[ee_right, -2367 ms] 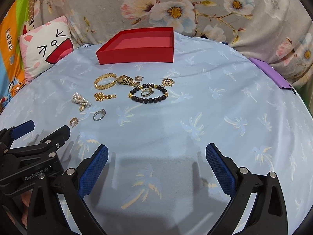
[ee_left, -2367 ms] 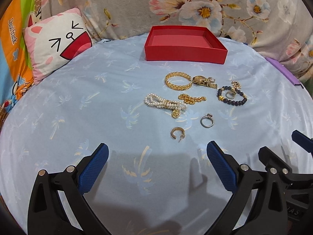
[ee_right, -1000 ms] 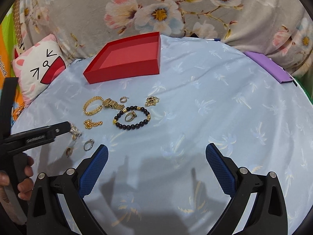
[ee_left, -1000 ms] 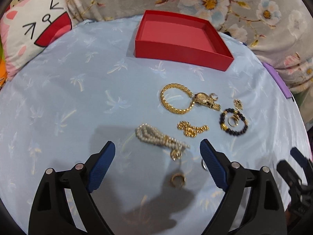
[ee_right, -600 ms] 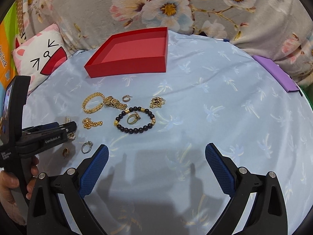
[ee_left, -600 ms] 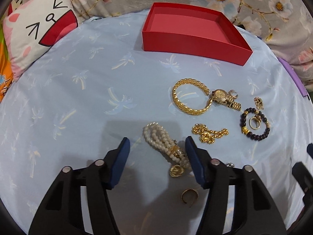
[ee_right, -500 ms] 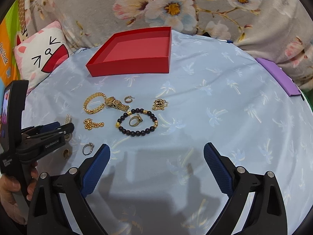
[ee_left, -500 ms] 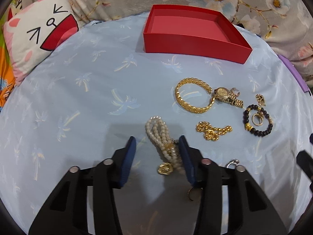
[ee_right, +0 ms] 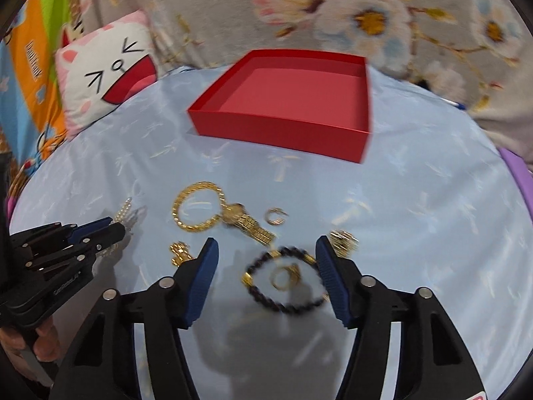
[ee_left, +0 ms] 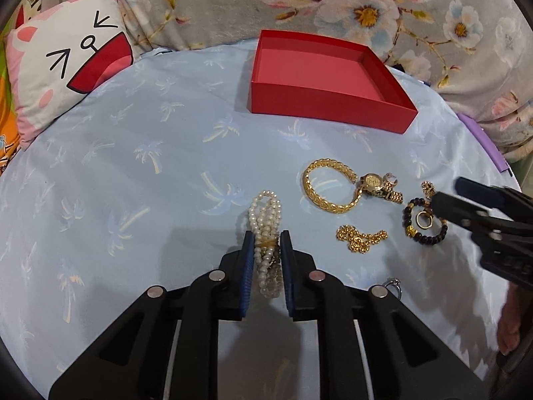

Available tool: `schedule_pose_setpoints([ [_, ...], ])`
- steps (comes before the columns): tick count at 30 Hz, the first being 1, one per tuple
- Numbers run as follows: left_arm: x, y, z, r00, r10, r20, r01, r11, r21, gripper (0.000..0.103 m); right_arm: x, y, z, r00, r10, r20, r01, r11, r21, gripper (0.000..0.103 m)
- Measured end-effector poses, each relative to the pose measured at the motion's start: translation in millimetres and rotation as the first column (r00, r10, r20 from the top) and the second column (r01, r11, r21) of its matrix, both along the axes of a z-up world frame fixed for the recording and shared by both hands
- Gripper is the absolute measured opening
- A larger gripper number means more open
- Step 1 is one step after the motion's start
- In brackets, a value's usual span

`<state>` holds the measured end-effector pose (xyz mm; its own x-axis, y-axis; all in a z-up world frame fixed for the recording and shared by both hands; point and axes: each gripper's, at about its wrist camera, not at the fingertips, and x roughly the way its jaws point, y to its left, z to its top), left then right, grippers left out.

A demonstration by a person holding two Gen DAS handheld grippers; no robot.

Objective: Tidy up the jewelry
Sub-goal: 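Grasp the white pearl necklace with the left tool while the right tool grasps the gold watch, then carry the necklace and watch into the red box and open both tools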

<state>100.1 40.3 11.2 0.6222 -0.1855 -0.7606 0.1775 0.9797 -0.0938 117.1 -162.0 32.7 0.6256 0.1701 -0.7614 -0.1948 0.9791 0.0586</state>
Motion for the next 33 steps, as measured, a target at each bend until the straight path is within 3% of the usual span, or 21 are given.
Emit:
schedule_pose_setpoints([
  [3,2.1,2.6,-2.3,1.0,0.007,-0.004,-0.007,1.0,0.002,0.015,15.0,13.0,-11.9,0.998,0.053,-0.018,-0.053,0.998,-0.026,0.051],
  [7,4.9,5.5,-5.0,1.0,0.014,-0.015,-0.014,1.0,-0.008,0.015,27.1,19.4,-23.7,0.995,0.094,-0.038,-0.096,0.994,-0.055,0.034],
  [11,6.1,6.7,-5.8,1.0,0.012,-0.018,-0.013,1.0,-0.016,0.015,36.6,16.5,-31.9,0.991,0.118,-0.06,-0.119,0.993,-0.018,0.028],
  [18,7.4,4.6,-9.1,1.0,-0.006,-0.023,0.006,1.0,-0.018,0.015,44.4,20.5,-38.7,0.985,0.166,-0.051,-0.167,0.986,-0.009,0.03],
  [22,7.5,5.0,-9.1,1.0,-0.011,-0.025,0.01,1.0,-0.025,0.015,41.1,19.4,-38.2,0.985,0.162,-0.06,-0.162,0.987,0.005,0.011],
  [23,7.6,5.3,-8.6,1.0,-0.013,-0.026,0.012,0.999,-0.03,0.015,40.3,17.8,-37.7,0.985,0.159,-0.065,-0.158,0.987,0.016,0.011],
  [28,8.7,5.5,0.2,0.999,-0.037,-0.028,0.035,0.998,-0.057,0.015,34.2,8.7,-24.4,0.989,0.137,-0.053,-0.133,0.989,0.062,0.011],
  [33,24.7,0.4,35.8,0.993,-0.117,0.026,0.118,0.992,-0.052,0.015,33.4,-5.2,18.2,0.992,0.122,0.013,-0.122,0.989,0.088,0.011],
])
